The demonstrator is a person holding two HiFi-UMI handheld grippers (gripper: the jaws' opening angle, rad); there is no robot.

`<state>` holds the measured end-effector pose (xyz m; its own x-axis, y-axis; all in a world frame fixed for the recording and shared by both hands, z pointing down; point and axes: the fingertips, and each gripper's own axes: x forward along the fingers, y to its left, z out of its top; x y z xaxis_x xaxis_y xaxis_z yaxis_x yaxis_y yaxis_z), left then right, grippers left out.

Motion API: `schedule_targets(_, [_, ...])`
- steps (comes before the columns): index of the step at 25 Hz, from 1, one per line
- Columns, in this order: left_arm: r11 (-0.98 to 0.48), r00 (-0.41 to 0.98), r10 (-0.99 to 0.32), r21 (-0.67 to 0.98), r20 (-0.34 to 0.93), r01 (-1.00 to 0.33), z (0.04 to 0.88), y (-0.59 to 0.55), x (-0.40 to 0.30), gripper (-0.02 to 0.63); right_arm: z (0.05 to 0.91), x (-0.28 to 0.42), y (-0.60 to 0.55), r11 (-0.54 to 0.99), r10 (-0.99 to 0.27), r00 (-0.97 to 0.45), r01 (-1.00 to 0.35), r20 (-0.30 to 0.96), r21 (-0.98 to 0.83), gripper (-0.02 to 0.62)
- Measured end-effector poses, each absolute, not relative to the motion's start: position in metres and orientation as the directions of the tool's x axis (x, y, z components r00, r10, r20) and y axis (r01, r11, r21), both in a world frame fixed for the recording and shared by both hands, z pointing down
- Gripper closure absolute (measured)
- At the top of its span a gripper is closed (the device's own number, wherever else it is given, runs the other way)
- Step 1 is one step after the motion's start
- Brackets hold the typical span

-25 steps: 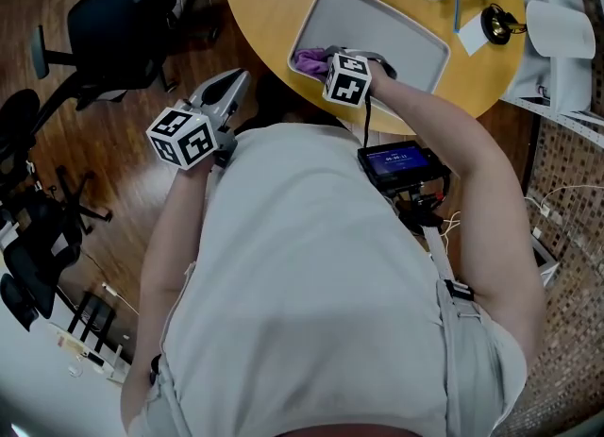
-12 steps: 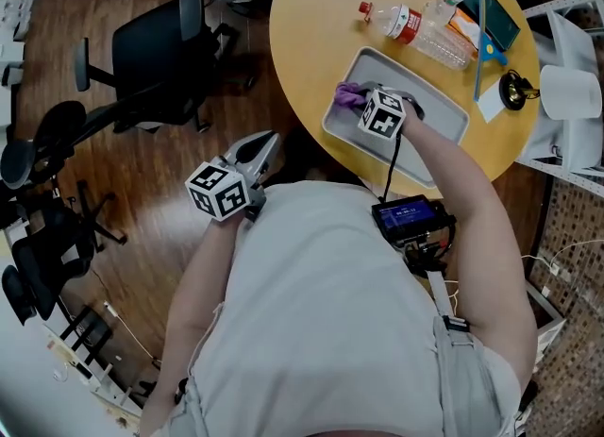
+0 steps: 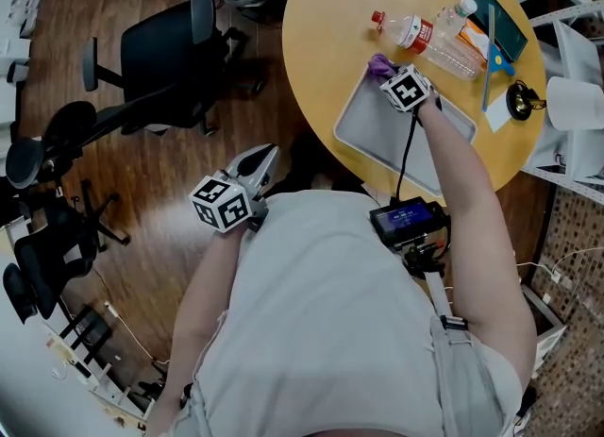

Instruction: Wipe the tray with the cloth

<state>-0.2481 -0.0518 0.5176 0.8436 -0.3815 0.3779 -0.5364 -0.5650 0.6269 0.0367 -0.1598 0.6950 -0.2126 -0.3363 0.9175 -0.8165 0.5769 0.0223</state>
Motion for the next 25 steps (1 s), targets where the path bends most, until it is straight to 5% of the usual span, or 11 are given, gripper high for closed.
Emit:
schedule_targets(4, [-0.574,0.856,-0.357,0.635,0.374,-0.517,0.522,-0.056,-0.256,0.606,0.696,0.044,-0.165,0.13,-0.365,-0.116,-0.989,0.924,-0.073,0.508])
schedule_targets(6, [-0.586,0.865,-0.334,0.636,0.374,-0.502,0.522,-0.061,-0.254,0.606,0.694,0.047,-0.167,0.025,-0.367,-0.117,-0.993,0.923,-0.116,0.509])
schedule_targets(13, [-0.684,0.9,-0.213,0.6,0.381,-0.415,0.511,-0.081,-0.248,0.606,0.691,0.055,-0.161,0.069,-0.372,-0.095,-0.995,0.923,-0.075,0.509])
schedule_targets(25, [-0.755,0.917,-0.071,0.58,0.392,-0.306,0.51,-0.095,-0.169,0.606,0.692,0.173,-0.059,-0.115,-0.383,-0.013,-0.991,0.924,-0.061,0.508])
